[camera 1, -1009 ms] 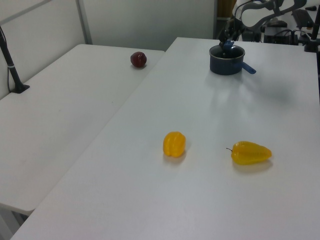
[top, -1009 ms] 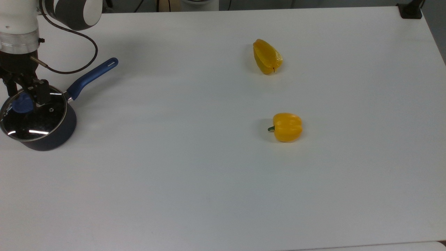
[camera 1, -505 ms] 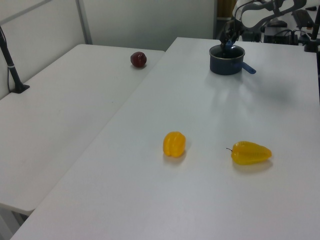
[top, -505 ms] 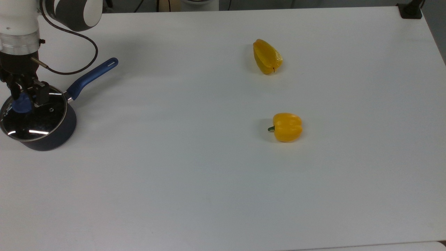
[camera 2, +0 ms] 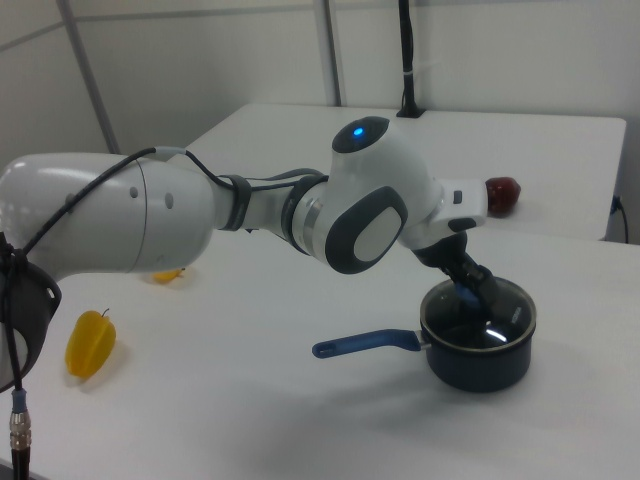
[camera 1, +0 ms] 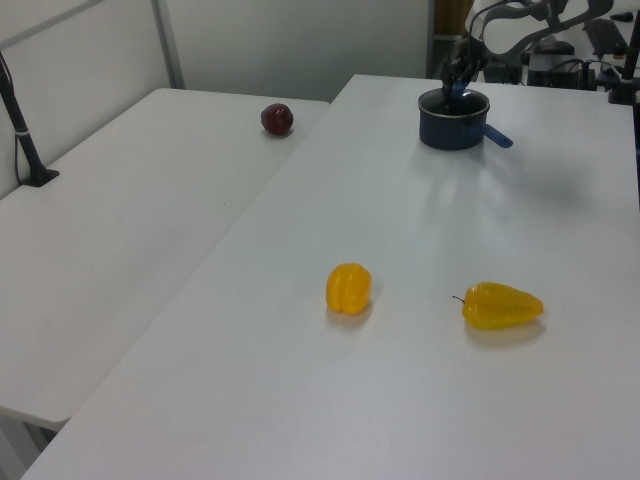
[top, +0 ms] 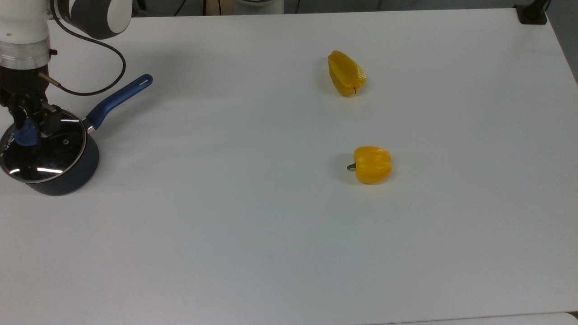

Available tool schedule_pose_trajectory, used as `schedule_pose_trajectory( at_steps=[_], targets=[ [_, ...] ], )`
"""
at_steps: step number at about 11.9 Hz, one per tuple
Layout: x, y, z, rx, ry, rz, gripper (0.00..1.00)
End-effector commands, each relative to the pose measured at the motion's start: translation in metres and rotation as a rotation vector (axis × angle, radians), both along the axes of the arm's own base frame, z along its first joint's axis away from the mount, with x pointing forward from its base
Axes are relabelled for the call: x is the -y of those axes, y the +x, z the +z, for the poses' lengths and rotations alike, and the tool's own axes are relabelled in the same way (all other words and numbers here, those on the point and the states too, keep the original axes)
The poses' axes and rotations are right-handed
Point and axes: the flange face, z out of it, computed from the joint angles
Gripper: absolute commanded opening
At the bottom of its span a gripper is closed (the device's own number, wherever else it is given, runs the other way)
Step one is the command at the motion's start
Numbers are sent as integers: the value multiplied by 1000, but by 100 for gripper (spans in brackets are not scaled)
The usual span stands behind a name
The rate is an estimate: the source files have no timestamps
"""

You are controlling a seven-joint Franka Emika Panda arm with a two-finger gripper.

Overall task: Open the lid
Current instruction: 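Lift the lid off the saucepan and carry it toward the peppers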

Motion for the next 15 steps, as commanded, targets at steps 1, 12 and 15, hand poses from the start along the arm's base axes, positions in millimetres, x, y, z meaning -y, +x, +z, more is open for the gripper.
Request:
schedule_pose_trajectory(
  at_steps=[1,12,15],
  targets=[
    [-11,-11,33,46,-6,-2,37],
    [-274,-4,24,1,34,242,37],
    [-329,2,-6,-28,12,273,37]
  ],
)
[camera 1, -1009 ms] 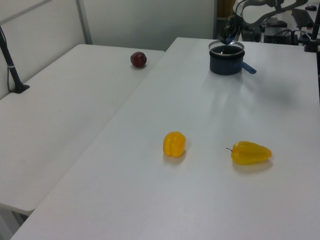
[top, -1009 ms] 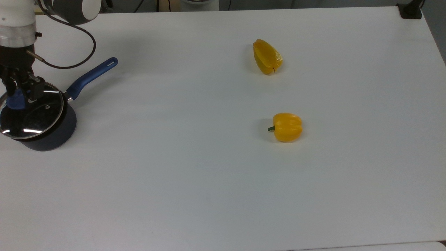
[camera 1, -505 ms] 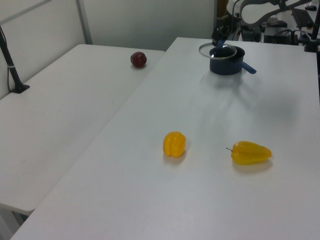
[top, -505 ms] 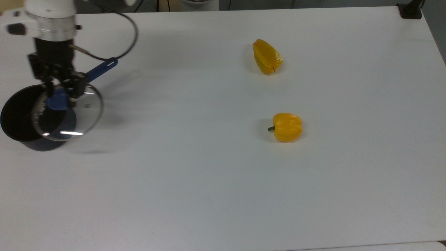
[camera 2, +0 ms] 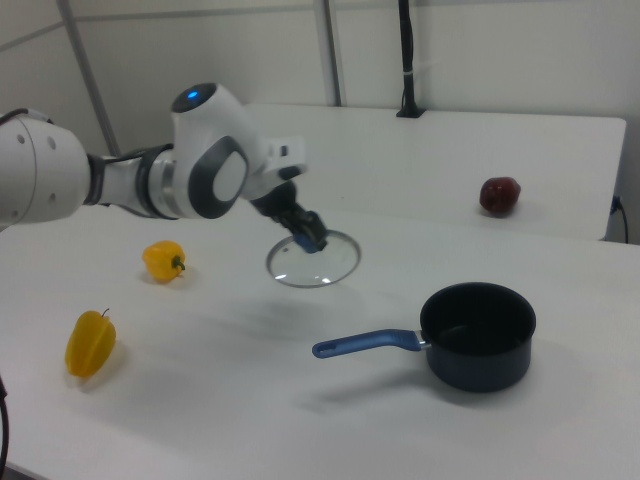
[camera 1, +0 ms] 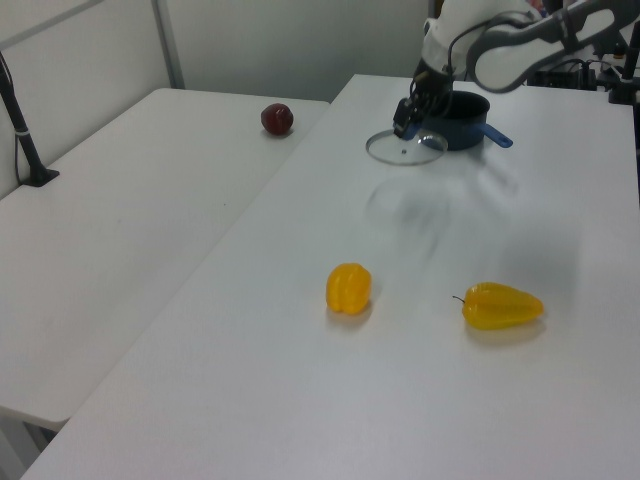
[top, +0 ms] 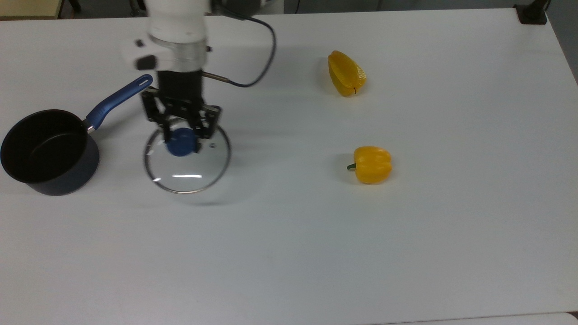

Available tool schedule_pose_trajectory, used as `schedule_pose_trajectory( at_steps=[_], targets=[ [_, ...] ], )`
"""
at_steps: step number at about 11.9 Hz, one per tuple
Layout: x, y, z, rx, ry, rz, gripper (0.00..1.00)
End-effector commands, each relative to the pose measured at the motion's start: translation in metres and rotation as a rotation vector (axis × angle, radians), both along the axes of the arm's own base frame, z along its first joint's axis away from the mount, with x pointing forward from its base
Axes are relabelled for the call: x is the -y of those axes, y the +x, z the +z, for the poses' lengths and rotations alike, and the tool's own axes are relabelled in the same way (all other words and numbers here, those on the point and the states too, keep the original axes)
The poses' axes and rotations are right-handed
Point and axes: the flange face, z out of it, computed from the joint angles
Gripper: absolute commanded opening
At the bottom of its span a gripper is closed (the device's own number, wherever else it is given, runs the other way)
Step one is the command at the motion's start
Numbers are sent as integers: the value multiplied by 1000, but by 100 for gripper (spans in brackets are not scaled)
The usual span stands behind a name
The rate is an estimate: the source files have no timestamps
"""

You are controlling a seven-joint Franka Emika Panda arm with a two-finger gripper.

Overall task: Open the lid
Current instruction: 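Lift the lid off the saucepan and carry it toward the peppers, then lower the lid onto the table and open the gripper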

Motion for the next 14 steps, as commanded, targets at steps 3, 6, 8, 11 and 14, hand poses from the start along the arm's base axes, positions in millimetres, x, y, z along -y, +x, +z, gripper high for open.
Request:
schedule_pose_trajectory(
  at_steps=[3,6,8,11,14],
  targets=[
    [-103,-3,-51,-21,-36,36,37],
    [-131,-4,-71,-19,-25,64,37],
    [-137,-2,-86,4,-49,90,37],
    [-137,0,-93,42,-55,75,37],
    [-140,-1,-103,24,-59,79,54]
  ],
)
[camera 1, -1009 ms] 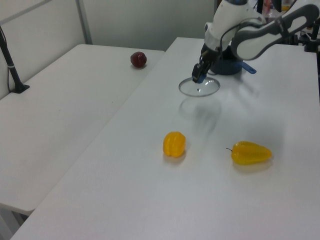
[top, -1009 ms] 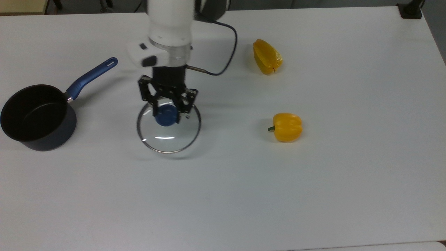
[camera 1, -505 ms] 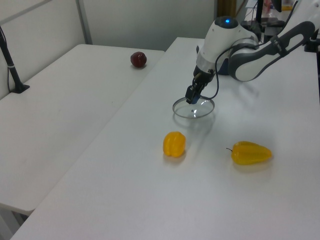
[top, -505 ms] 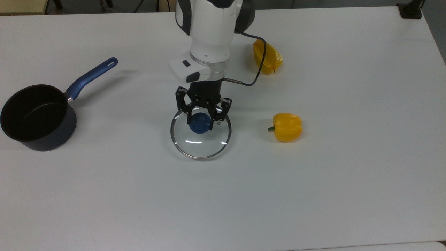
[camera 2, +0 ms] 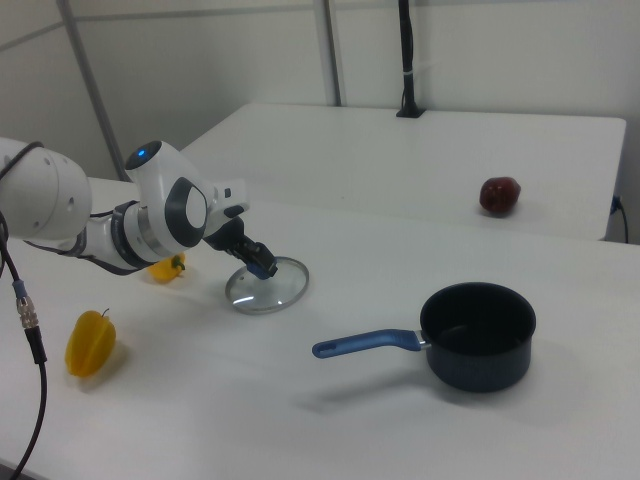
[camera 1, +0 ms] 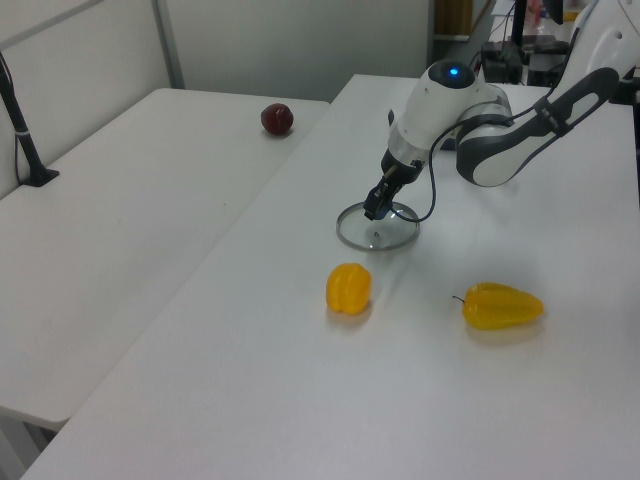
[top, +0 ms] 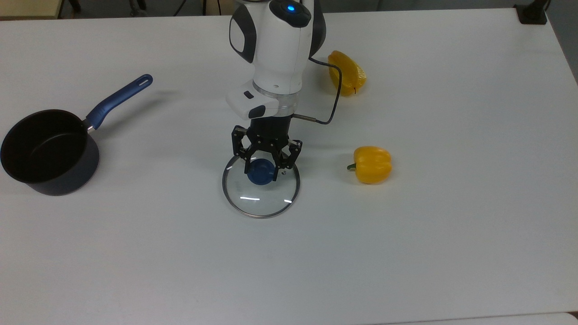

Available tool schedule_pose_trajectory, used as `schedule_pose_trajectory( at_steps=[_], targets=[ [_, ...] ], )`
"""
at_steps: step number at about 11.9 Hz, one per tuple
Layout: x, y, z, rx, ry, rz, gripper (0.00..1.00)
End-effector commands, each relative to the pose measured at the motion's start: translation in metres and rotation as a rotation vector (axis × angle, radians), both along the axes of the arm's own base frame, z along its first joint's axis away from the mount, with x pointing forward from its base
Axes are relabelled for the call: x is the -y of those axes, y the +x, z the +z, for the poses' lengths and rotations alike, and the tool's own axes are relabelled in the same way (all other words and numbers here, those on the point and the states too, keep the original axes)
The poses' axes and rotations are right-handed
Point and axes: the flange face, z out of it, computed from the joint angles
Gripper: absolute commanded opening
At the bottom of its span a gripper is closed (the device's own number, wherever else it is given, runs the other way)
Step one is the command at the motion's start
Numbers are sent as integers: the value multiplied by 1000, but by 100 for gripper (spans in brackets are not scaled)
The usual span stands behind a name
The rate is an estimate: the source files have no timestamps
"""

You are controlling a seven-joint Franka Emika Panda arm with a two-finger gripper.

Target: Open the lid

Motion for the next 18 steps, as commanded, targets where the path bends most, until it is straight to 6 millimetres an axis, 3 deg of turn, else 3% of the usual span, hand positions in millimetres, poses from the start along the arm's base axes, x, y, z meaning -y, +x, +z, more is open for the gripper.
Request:
schedule_pose_trajectory(
  at_steps=[1,2,4,7,11,14,18],
  targets=[
    [-6,-4,-8,4,-6,-1,60],
    [-6,-4,-9,1,-7,-1,62],
    [-5,-4,-3,8,3,-29,100],
    [5,-13,37,-56,-54,-102,100],
    [27,-30,121,-135,-76,-191,100],
    [44,-49,175,-281,-38,-120,100],
    [103,-88,241,-397,14,64,100]
  ],
)
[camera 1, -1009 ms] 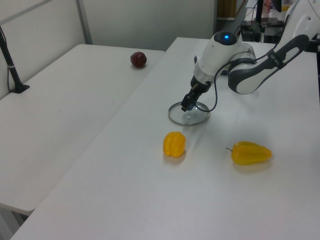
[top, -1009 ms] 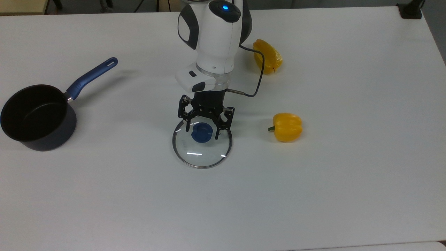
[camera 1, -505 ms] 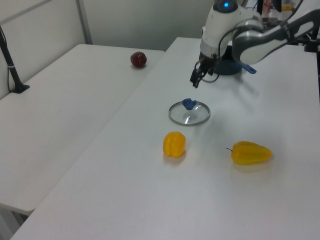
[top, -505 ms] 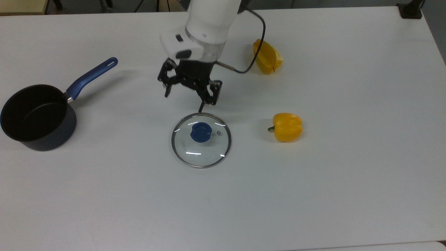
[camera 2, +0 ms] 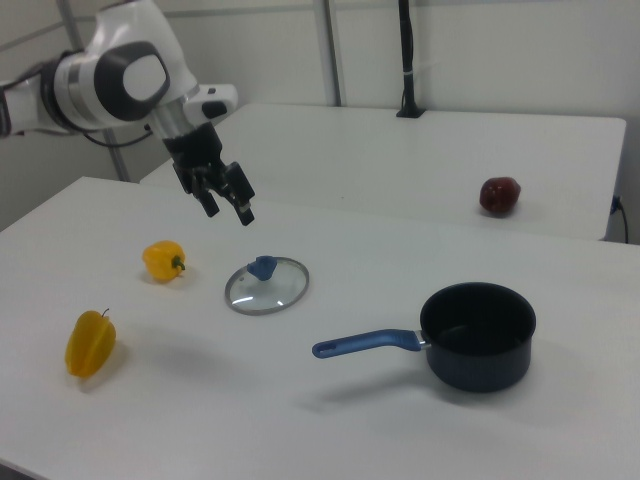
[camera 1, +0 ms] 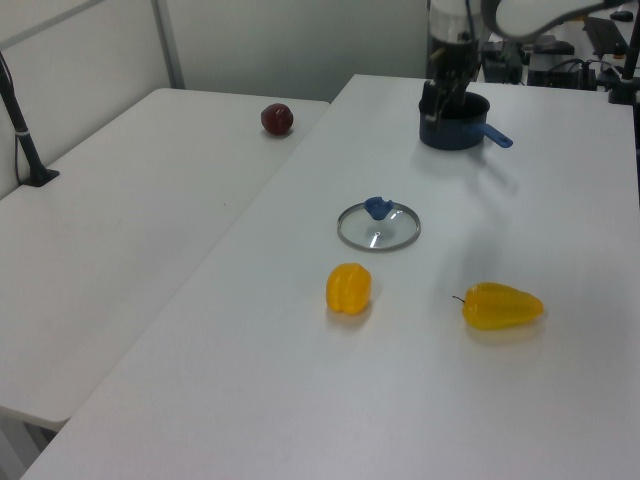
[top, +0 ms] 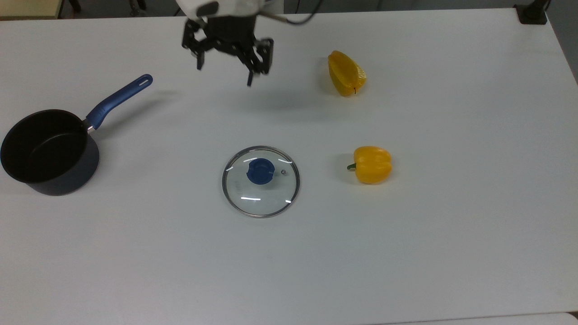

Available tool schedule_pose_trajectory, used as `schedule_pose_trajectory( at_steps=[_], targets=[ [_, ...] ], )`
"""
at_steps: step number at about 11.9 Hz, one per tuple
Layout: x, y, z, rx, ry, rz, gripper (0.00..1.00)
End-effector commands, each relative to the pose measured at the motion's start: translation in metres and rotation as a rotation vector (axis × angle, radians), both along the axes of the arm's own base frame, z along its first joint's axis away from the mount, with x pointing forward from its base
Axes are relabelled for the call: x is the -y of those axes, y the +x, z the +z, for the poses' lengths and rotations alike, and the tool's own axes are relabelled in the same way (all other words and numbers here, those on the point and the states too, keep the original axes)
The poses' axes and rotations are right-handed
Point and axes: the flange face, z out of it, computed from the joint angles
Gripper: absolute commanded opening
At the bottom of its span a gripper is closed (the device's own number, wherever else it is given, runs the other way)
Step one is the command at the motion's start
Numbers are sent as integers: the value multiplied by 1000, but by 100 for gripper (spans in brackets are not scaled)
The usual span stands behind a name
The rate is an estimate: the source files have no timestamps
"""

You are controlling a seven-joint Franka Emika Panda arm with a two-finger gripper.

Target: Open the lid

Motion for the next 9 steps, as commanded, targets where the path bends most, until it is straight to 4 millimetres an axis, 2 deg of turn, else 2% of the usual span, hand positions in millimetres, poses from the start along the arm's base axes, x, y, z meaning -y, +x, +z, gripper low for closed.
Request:
schedule_pose_trajectory(
  at_steps=[1,2,4,9],
  targets=[
    [48,-40,44,-91,75,159,100],
    [59,-49,51,-117,105,190,100],
    [65,-61,67,-107,109,180,100],
    [70,-65,64,-135,113,170,100]
  ],
)
